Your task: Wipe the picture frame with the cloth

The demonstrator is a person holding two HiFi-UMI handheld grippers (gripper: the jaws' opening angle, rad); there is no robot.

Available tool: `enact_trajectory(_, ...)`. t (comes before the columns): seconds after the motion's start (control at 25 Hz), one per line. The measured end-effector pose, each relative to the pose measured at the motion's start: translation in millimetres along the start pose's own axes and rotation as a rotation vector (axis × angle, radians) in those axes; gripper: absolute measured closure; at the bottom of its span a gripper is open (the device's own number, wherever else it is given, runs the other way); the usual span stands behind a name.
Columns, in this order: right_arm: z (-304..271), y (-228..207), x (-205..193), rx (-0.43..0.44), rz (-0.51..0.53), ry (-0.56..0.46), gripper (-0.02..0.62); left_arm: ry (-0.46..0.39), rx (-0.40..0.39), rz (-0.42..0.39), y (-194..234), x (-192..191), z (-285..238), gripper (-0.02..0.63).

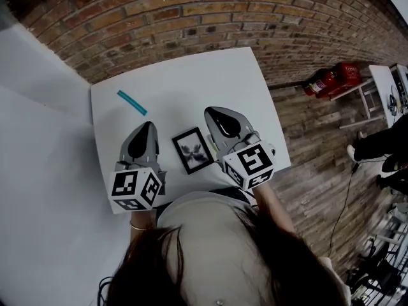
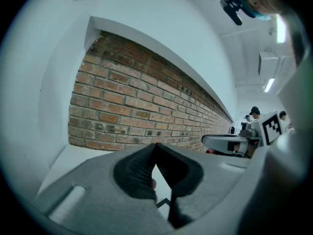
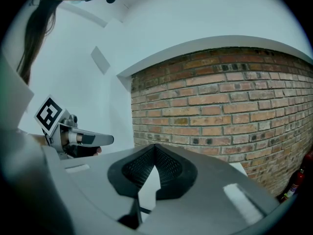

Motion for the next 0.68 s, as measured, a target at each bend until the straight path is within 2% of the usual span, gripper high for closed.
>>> enact_trajectory(0.68,-4.4,-3.7,-5.6,-0.034,-0.013,0.014,0.591,0.044,-0.022,0.010,4.9,-5.5,-10.3,0.606)
Point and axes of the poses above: the fingertips, and each gripper's own axes: z backward along the fingers, y to its left, x out of its top, the point moved 10 cm from there along z, backward along the fingers, and after that the axes turned 5 degrees about x, right-handed, at the moved point
